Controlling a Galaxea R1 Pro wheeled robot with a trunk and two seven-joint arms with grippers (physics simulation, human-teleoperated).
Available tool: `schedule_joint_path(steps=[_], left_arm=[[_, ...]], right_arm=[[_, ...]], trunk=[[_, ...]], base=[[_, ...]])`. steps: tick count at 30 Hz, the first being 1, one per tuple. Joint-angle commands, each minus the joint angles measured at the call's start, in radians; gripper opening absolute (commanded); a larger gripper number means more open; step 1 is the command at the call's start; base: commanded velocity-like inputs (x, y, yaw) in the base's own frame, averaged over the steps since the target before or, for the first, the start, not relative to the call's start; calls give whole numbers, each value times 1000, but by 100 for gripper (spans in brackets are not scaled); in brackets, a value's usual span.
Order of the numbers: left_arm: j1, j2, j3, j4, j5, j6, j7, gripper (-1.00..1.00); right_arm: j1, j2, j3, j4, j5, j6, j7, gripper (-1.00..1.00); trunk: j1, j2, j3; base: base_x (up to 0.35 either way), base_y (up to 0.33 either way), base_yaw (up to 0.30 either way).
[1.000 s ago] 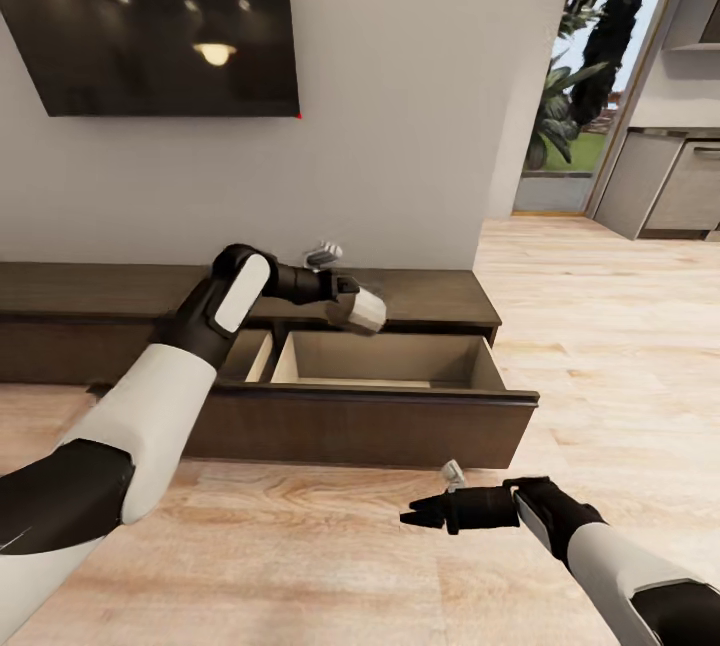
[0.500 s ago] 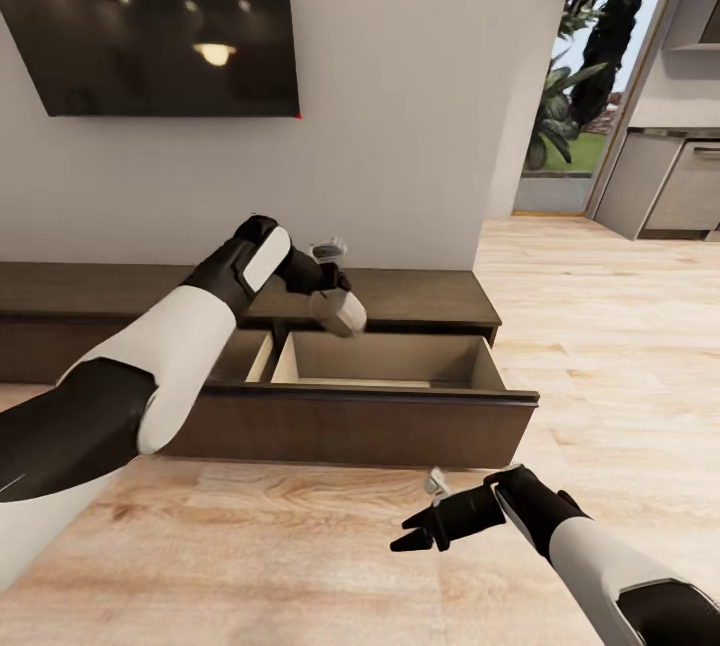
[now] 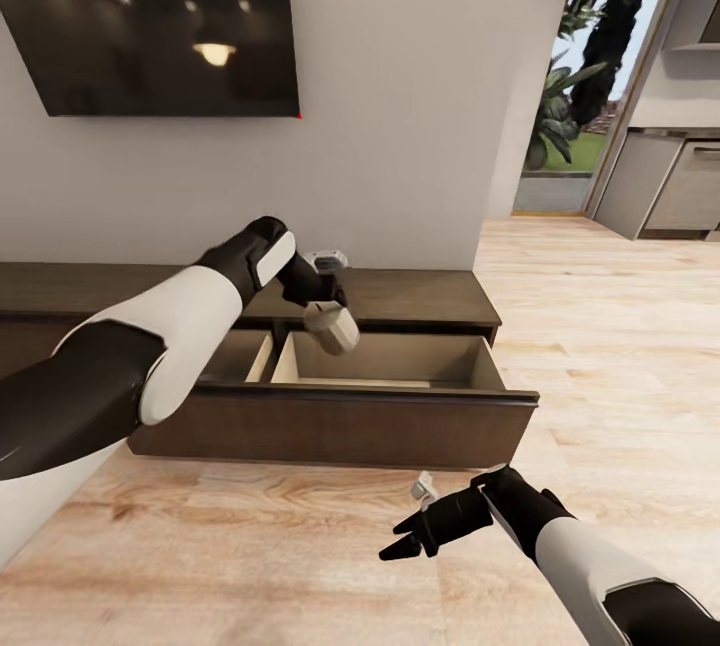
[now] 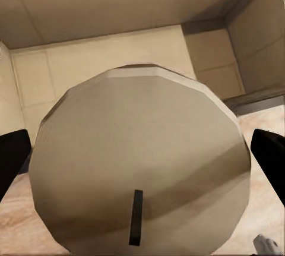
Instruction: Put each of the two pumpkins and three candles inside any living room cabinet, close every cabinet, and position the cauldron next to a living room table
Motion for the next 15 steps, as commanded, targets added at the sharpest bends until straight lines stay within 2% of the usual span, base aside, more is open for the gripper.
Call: schedule_joint_path(steps=[1, 11, 15], left_arm=[[-1, 0, -8, 7, -1, 2, -8, -100], [-3, -5, -19, -11, -21, -5, -37, -100], [-2, -12, -24, -13, -25, -6, -34, -100]], right_arm=[[0, 0, -4, -2, 7, 10, 1, 100], [0, -1, -6, 10, 2, -42, -30, 100], [0, -4, -7, 14, 0, -61, -30, 100]], trunk=[[0, 0, -1], [0, 0, -1], [0, 0, -1]], base=[[0, 0, 0], [3, 0, 0], [224, 0, 0]])
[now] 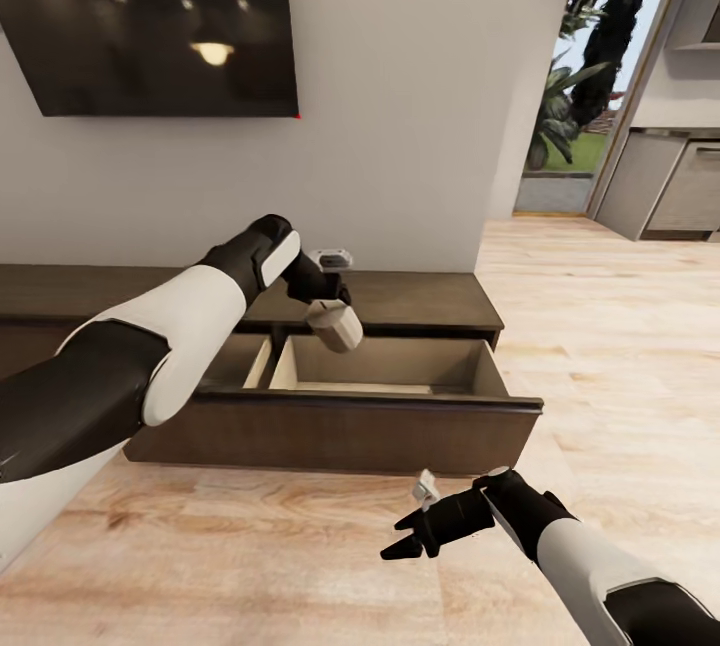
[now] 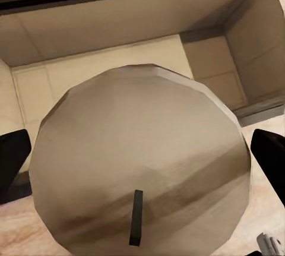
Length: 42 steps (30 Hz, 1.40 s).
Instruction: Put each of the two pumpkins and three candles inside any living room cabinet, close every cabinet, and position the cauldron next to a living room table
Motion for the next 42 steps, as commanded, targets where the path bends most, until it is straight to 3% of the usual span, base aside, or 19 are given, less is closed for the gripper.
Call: schedule_joint_path(steps=[1, 6, 17, 22, 42], left_arm=[[-1, -1, -11, -1, 6, 3, 0, -100], [-1, -3, -34, 1, 3, 2, -1, -100], [-1, -3, -37, 16, 5, 0, 13, -100], [-1, -3, -37, 20, 11, 2, -52, -100], [-1, -3, -38, 42, 4, -4, -80, -100]], right_arm=[[0, 0, -5, -2, 7, 9, 5, 100], [-1, 3, -5, 0, 7, 7, 4, 100], [-1, 6, -5, 1, 4, 11, 1, 100], [-1, 6, -4, 2, 4, 13, -6, 100], [-1, 8, -2, 35, 5, -28, 0, 100]], trunk=[[0, 0, -1], [0, 0, -1], [0, 0, -1], [0, 0, -1], [9, -5, -78]], base=[[297, 0, 0], [329, 0, 0], [181, 0, 0], [6, 0, 0], [0, 0, 0]])
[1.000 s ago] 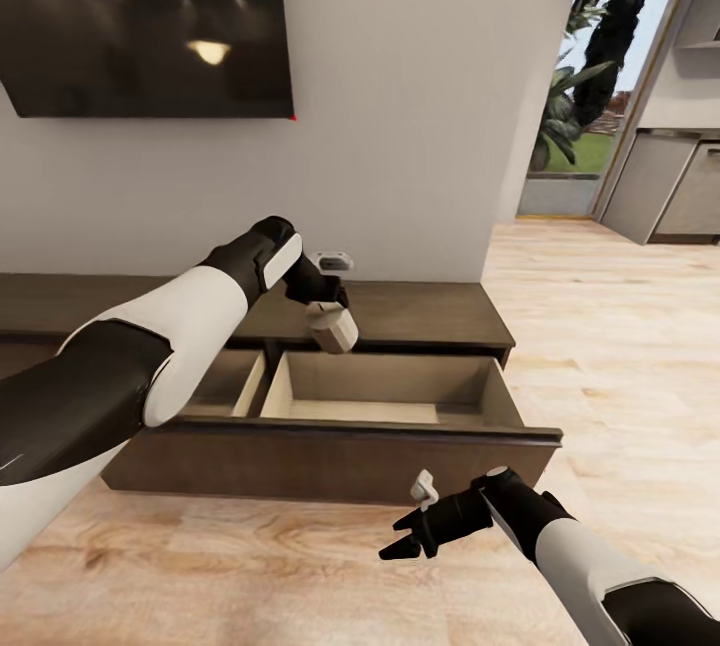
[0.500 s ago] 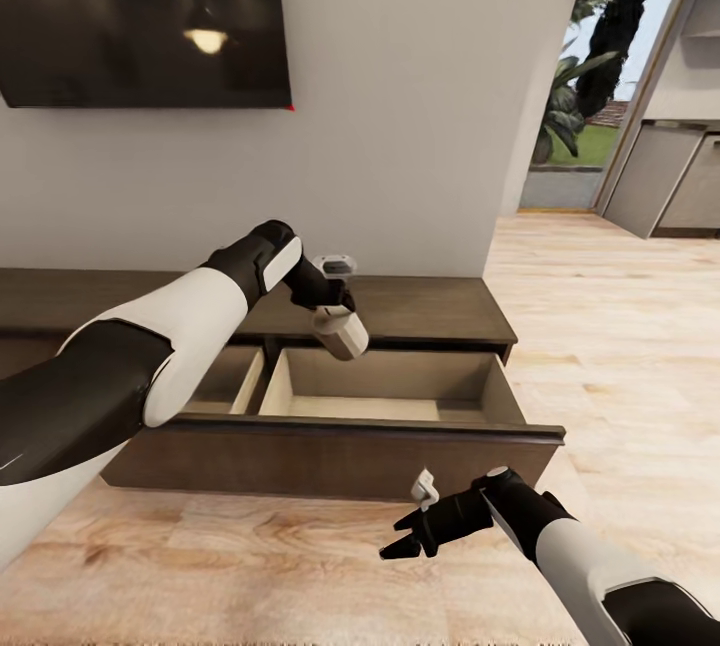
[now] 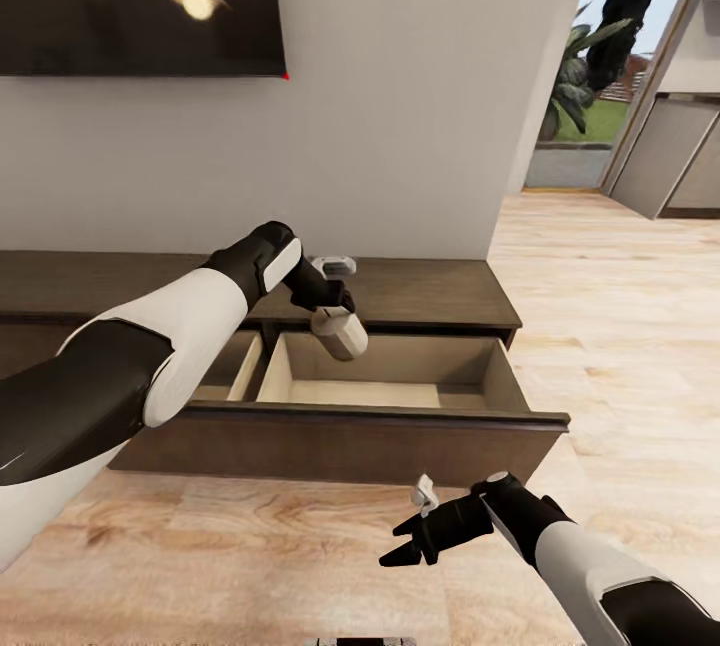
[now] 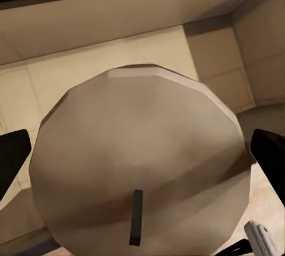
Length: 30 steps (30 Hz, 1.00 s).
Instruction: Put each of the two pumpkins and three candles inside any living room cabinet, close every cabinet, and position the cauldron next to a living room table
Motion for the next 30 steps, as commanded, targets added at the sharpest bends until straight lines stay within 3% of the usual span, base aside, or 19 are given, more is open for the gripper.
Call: schedule_joint_path(steps=[1, 17, 30], left_arm=[[-1, 0, -5, 0, 4, 2, -1, -100], [-1, 0, -6, -1, 2, -3, -1, -100], [-1, 0, -6, 1, 4, -64, 0, -100]], right_arm=[[0, 0, -4, -2, 6, 10, 5, 100], [0, 6, -5, -1, 8, 6, 0, 100], [0, 10, -4, 5, 8, 2, -3, 100]], trunk=[[0, -1, -5], [7, -4, -67], [13, -7, -117]], base=[[0, 0, 0], [0, 0, 0], [0, 0, 0]])
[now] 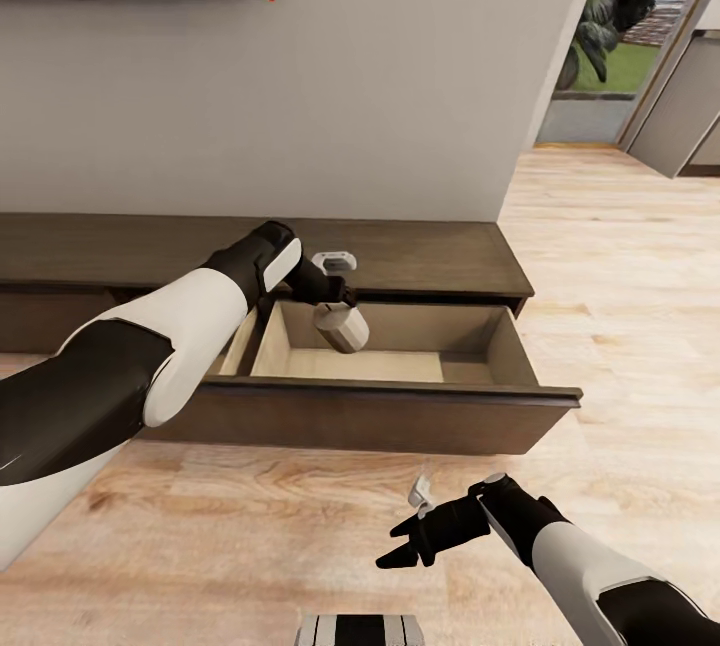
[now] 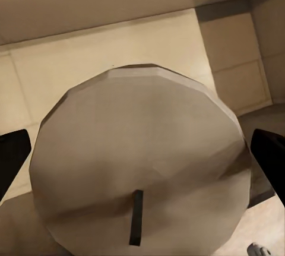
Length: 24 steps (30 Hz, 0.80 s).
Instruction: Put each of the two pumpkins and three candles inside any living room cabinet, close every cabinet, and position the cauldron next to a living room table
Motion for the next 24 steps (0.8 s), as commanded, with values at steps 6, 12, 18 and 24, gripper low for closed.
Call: schedule_joint_path(steps=[6, 12, 18, 24], left_arm=[[-1, 0, -6, 0, 3, -4, -19, -100], [-1, 0, -5, 11, 5, -77, -21, -100], [-1, 0, -6, 26, 4, -97, -19, -100], [-1, 0, -6, 28, 3, -113, -17, -100]], right_arm=[[0, 0, -4, 0, 6, 7, 4, 100], [0, 0, -4, 1, 7, 6, 4, 100], [0, 0, -4, 1, 8, 5, -5, 100], [0, 0, -4, 1, 7, 3, -6, 100]], trunk=[[0, -1, -5], [3, -2, -28], [6, -3, -51], [8, -5, -74]], base=[[0, 0, 0], [0, 0, 0], [0, 0, 0], [0, 0, 0]])
